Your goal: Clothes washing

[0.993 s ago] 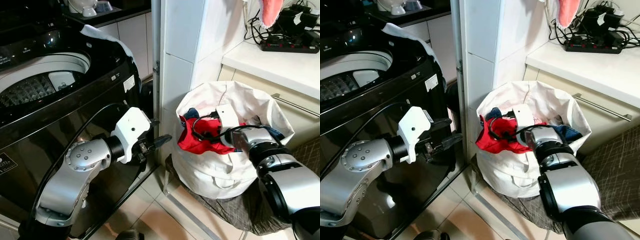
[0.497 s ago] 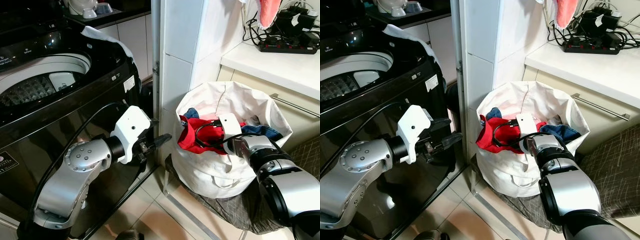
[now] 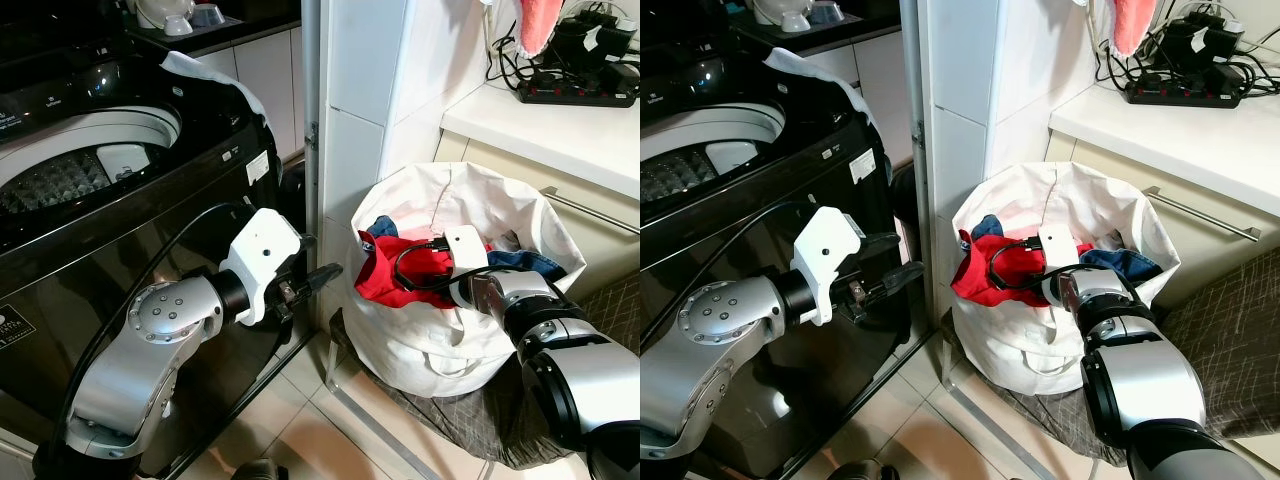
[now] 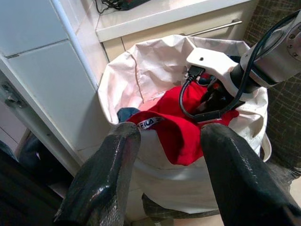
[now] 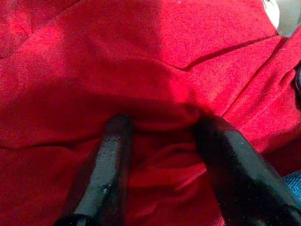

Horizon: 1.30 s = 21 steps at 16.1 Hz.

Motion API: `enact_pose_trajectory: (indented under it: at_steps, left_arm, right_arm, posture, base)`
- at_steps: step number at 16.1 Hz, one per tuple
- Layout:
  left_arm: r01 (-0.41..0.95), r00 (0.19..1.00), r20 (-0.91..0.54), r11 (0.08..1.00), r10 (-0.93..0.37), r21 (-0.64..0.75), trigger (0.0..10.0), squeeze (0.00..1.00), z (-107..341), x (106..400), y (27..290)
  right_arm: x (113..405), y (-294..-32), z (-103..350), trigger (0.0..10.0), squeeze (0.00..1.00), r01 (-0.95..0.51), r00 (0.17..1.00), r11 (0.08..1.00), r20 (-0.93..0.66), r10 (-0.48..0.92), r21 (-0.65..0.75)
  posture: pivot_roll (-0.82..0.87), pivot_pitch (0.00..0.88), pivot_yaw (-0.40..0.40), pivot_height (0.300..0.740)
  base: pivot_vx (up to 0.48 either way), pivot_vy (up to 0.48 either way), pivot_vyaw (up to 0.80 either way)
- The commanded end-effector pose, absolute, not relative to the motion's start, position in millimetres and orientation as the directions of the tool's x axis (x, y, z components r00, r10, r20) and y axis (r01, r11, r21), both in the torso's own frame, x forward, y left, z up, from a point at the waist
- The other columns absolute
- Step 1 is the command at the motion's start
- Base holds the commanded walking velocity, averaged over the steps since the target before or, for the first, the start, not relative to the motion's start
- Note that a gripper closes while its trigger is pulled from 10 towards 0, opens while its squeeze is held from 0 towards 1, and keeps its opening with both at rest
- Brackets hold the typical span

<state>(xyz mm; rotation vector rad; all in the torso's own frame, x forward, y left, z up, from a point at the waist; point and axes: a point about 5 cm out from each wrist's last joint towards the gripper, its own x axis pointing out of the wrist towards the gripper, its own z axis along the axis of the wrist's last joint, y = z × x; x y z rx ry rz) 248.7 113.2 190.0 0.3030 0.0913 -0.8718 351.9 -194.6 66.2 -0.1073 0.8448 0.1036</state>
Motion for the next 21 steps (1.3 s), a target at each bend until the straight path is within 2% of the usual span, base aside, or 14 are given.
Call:
enact_pose_trajectory:
  at_steps: [1, 8, 10, 13, 15, 16, 17, 18, 19, 20, 21]
  left_arm:
    - [0.762, 0.645, -0.199, 0.604, -0.738, 0.231, 10.0, 0.00, 193, 251, 112]
    - [0.738, 0.673, -0.179, 0.636, -0.718, 0.225, 10.0, 0.00, 190, 261, 113]
    - [0.706, 0.708, -0.164, 0.677, -0.687, 0.207, 10.0, 0.00, 188, 266, 117]
    - [0.633, 0.773, -0.132, 0.749, -0.620, 0.193, 10.0, 0.00, 187, 279, 121]
    - [0.621, 0.783, -0.116, 0.762, -0.611, 0.182, 10.0, 0.00, 188, 284, 118]
    - [0.617, 0.786, -0.116, 0.766, -0.607, 0.180, 10.0, 0.00, 187, 285, 118]
    - [0.614, 0.789, -0.117, 0.767, -0.603, 0.186, 10.0, 0.00, 186, 286, 117]
    - [0.614, 0.789, -0.117, 0.766, -0.604, 0.188, 10.0, 0.00, 185, 286, 116]
    - [0.615, 0.788, -0.103, 0.766, -0.607, 0.189, 10.0, 0.00, 187, 286, 112]
    - [0.596, 0.802, -0.103, 0.779, -0.588, 0.193, 10.0, 0.00, 186, 287, 113]
    - [0.526, 0.850, -0.105, 0.832, -0.516, 0.173, 10.0, 0.00, 180, 289, 117]
  right_arm:
    - [356, -196, 73, 0.0, 0.00, -0.122, 0.676, 0.991, -0.735, 0.049, -0.047]
    - [368, -207, 96, 0.0, 0.00, -0.068, 0.739, 0.998, -0.671, 0.063, 0.019]
    - [374, -210, 110, 0.0, 0.00, -0.062, 0.774, 0.995, -0.626, 0.099, 0.080]
    - [386, -215, 145, 0.0, 0.00, -0.051, 0.832, 0.956, -0.518, 0.200, 0.288]
    - [390, -217, 167, 0.0, 0.00, -0.098, 0.849, 0.928, -0.457, 0.267, 0.360]
    - [389, -217, 166, 0.0, 0.00, -0.115, 0.845, 0.936, -0.463, 0.268, 0.332]
    - [387, -221, 156, 0.5, 0.00, -0.138, 0.843, 0.979, -0.501, 0.196, 0.150]
    - [386, -221, 154, 0.5, 0.00, -0.139, 0.844, 0.983, -0.505, 0.183, 0.123]
    - [383, -220, 149, 10.0, 1.00, -0.136, 0.843, 0.981, -0.504, 0.187, 0.136]
    - [381, -219, 148, 10.0, 1.00, -0.142, 0.849, 0.983, -0.496, 0.180, 0.113]
    - [377, -216, 152, 10.0, 1.00, -0.165, 0.881, 0.986, -0.447, 0.155, 0.016]
  posture:
    - [0.17, 0.000, 0.006, 0.740]
    - [0.13, 0.000, 0.022, 0.740]
    - [0.11, 0.000, 0.027, 0.740]
    - [0.08, 0.000, 0.039, 0.740]
    - [0.07, 0.000, 0.041, 0.740]
    - [0.07, 0.000, 0.041, 0.740]
    - [0.05, 0.000, 0.050, 0.740]
    - [0.05, 0.000, 0.050, 0.740]
    - [0.06, 0.000, 0.042, 0.740]
    - [0.07, 0.000, 0.033, 0.740]
    - [0.07, 0.000, 0.022, 0.740]
  base:
    - [0.000, 0.000, 0.00]
    - [0.000, 0.000, 0.00]
    - [0.000, 0.000, 0.00]
    - [0.000, 0.000, 0.00]
    - [0.000, 0.000, 0.00]
    - [0.000, 0.000, 0.00]
    - [0.000, 0.000, 0.00]
    - [0.000, 0.000, 0.00]
    - [0.000, 0.000, 0.00]
    - [0.000, 0.000, 0.00]
    - [0.000, 0.000, 0.00]
